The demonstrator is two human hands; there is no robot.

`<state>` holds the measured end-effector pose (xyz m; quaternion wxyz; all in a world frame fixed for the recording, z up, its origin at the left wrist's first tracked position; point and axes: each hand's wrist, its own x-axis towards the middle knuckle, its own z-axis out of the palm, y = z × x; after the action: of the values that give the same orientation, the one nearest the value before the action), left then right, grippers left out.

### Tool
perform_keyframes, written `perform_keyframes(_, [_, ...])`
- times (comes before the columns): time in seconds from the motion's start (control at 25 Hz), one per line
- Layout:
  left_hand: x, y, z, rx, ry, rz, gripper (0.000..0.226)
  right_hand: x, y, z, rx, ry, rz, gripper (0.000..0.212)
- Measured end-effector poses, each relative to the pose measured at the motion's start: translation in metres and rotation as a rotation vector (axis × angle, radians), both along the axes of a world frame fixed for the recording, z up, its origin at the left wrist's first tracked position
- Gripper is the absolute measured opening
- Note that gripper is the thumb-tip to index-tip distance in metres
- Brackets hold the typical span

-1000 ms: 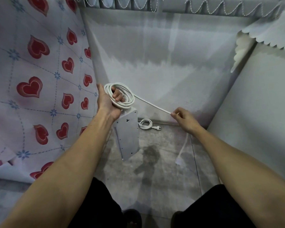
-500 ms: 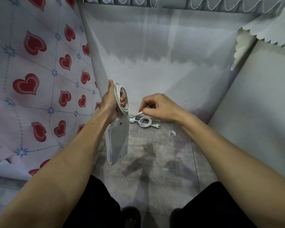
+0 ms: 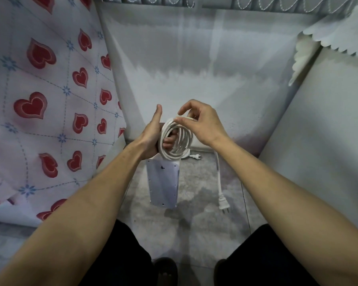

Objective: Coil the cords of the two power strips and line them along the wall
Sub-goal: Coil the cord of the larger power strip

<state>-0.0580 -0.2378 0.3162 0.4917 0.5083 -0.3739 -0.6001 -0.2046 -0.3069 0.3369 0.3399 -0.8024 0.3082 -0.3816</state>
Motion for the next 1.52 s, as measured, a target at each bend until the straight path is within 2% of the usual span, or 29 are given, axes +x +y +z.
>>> perform_keyframes(0.16, [-0.006, 0.002, 0.008, -0.006, -0.020, -0.107, 0.077, -0.013, -0.018, -0.009, 0.157, -0.089, -0.071, 0.027])
perform_keyframes(0.28, [-0.006, 0.002, 0.010, -0.035, 0.006, -0.099, 0.066, -0.022, -0.024, -0.015, 0.324, -0.204, -0.027, 0.020])
perform_keyframes(0.4, [-0.003, 0.003, 0.010, -0.075, 0.100, -0.049, 0.052, -0.032, -0.032, -0.028, 0.411, -0.204, -0.014, 0.016])
perform_keyframes(0.48, [-0.002, 0.004, 0.010, -0.084, 0.156, -0.010, 0.048, -0.039, -0.036, -0.041, 0.460, -0.146, -0.019, 0.018])
perform_keyframes(0.6, [-0.001, 0.005, 0.010, -0.106, 0.220, 0.030, 0.045, -0.048, -0.037, -0.054, 0.470, 0.053, 0.014, 0.022])
perform_keyframes(0.76, [0.003, 0.006, 0.011, -0.170, 0.208, 0.036, 0.039, -0.050, -0.035, -0.060, 0.598, 0.246, 0.190, 0.017])
perform_keyframes(0.88, [0.002, 0.005, 0.010, -0.204, 0.185, 0.036, 0.038, -0.052, -0.035, -0.062, 0.577, 0.418, 0.242, 0.016])
perform_keyframes(1.12, [0.003, -0.003, 0.010, -0.245, 0.232, 0.209, 0.038, -0.054, -0.036, -0.059, 0.529, 0.541, 0.231, 0.023])
perform_keyframes(1.2, [0.004, -0.005, 0.008, -0.251, 0.216, 0.267, 0.038, -0.058, -0.036, -0.060, 0.536, 0.604, 0.263, 0.018])
perform_keyframes(1.36, [0.005, -0.006, 0.007, -0.259, 0.171, 0.257, 0.037, -0.054, -0.040, -0.062, 0.549, 0.501, 0.207, 0.008])
perform_keyframes(1.44, [0.007, -0.005, 0.009, -0.244, 0.173, 0.173, 0.037, -0.051, -0.048, -0.064, 0.428, 0.369, 0.014, 0.014])
perform_keyframes(1.52, [0.009, -0.002, 0.011, -0.222, 0.192, 0.049, 0.037, -0.047, -0.054, -0.061, 0.337, 0.135, -0.193, 0.018])
